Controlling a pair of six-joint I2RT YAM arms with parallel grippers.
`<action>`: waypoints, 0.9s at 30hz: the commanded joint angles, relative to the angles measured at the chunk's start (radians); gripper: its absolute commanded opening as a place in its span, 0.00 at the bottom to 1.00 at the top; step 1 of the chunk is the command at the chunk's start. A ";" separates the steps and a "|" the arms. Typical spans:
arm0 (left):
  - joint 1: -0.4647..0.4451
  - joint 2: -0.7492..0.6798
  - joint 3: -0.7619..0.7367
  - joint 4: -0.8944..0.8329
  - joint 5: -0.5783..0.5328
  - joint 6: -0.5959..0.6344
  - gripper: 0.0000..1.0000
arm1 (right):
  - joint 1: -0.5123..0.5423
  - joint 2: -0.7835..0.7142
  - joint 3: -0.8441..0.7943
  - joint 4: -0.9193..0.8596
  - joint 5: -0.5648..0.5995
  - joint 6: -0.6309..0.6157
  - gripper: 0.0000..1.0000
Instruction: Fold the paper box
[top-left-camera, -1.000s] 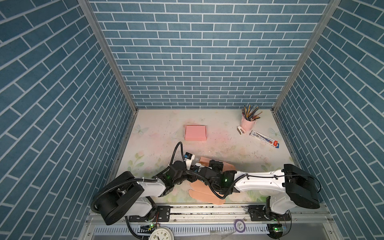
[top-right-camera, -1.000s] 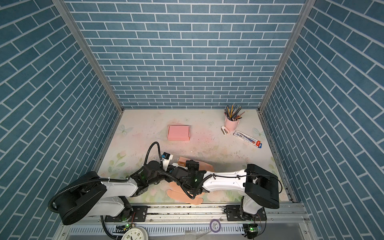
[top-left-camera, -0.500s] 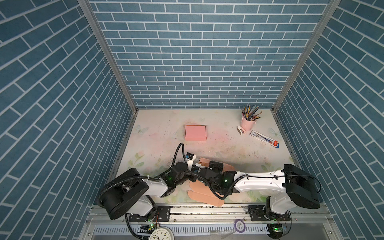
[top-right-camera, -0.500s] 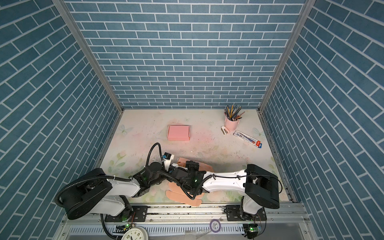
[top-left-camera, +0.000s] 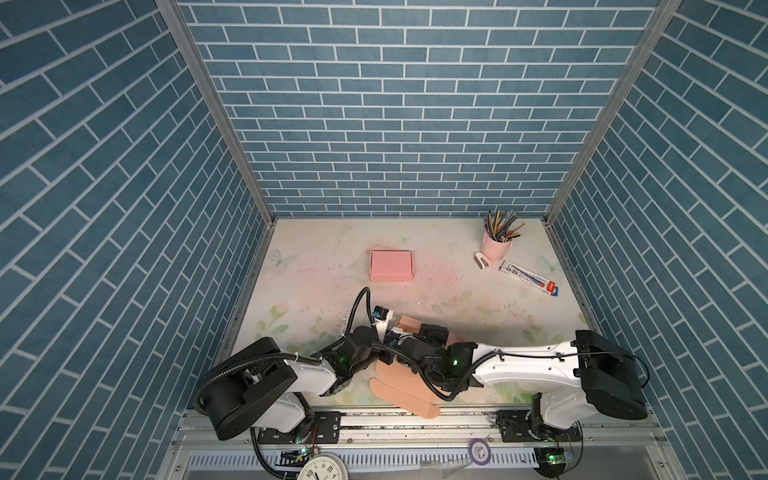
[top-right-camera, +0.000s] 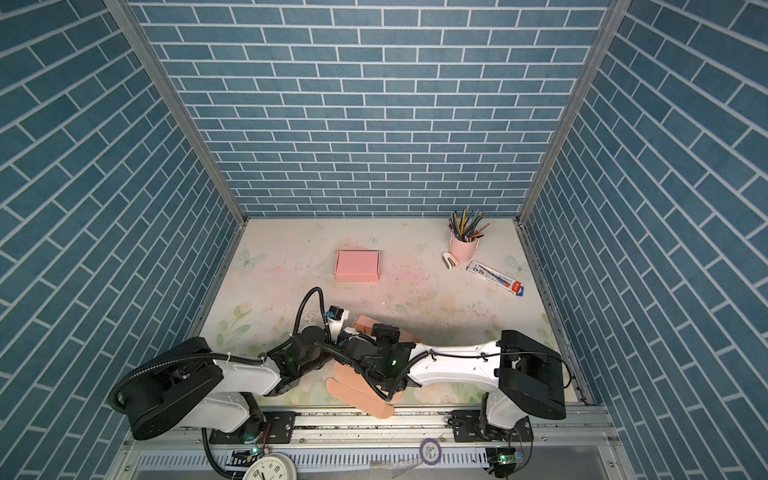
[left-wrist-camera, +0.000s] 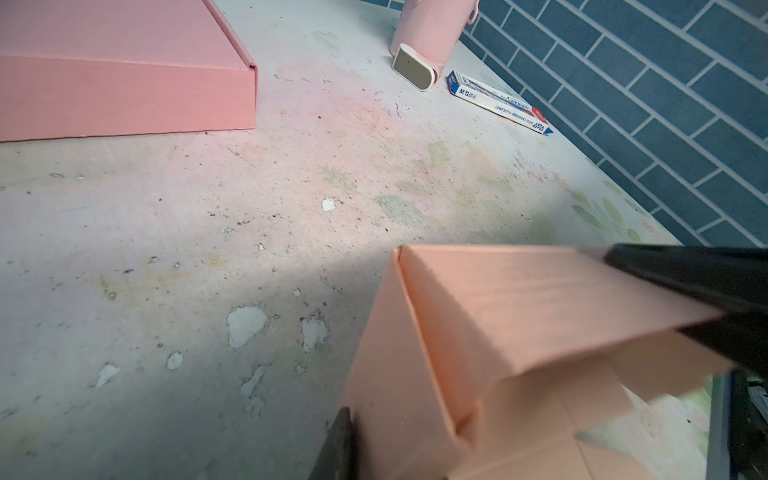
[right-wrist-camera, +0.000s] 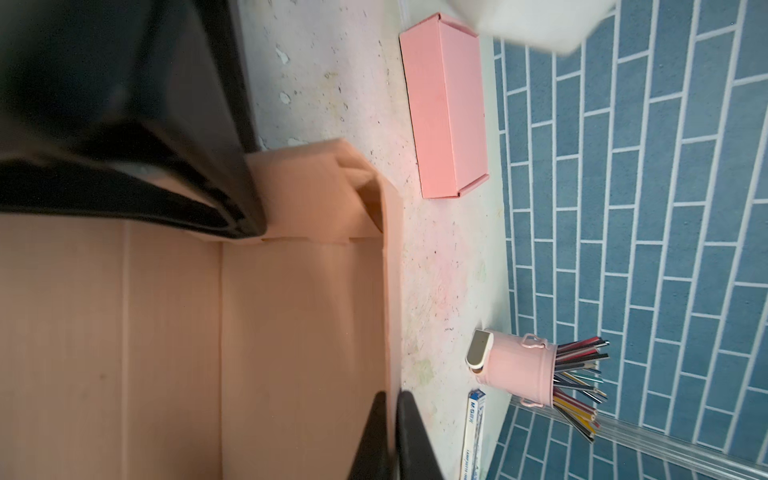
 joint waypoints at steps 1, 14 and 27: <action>-0.002 -0.015 -0.006 0.017 -0.039 0.009 0.20 | 0.014 -0.043 0.026 -0.015 -0.057 0.088 0.14; -0.010 -0.026 -0.010 -0.017 -0.090 0.060 0.17 | 0.022 -0.175 0.062 0.002 -0.240 0.305 0.34; -0.039 -0.029 0.015 -0.018 -0.160 0.122 0.16 | -0.306 -0.338 0.122 0.094 -0.557 0.697 0.35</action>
